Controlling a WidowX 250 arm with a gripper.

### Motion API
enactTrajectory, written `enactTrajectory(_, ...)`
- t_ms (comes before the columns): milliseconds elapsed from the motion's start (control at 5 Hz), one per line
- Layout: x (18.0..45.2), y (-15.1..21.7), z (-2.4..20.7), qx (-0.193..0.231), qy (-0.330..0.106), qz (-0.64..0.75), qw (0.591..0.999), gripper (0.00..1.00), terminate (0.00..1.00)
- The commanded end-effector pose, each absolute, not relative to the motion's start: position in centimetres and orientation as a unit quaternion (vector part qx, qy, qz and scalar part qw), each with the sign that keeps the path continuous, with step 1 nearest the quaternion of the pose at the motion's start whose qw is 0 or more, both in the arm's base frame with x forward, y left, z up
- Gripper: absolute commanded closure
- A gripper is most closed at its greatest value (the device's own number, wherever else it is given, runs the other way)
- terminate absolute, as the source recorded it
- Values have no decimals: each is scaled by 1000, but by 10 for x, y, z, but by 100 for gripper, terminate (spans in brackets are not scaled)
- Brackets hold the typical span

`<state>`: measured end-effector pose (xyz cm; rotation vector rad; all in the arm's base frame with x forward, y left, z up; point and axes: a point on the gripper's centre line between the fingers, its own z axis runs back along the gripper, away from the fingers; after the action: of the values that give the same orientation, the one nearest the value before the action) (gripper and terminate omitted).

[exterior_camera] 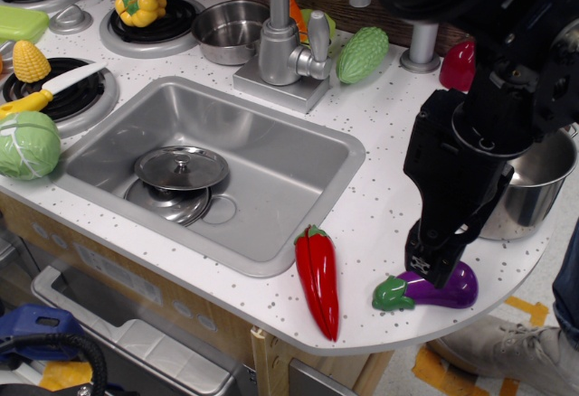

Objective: Put eggplant in pot or pan

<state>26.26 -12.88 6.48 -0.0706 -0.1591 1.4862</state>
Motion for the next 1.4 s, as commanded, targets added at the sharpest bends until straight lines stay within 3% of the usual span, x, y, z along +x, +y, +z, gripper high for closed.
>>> enactTrajectory(0,274,-129,67,-55,-86,739,665,0,0)
enactTrajectory(600,278,-133,41,-61,-105,792,599,0,0)
enactTrajectory(1200,272,-131,13,-78,-78,799,591,0,0)
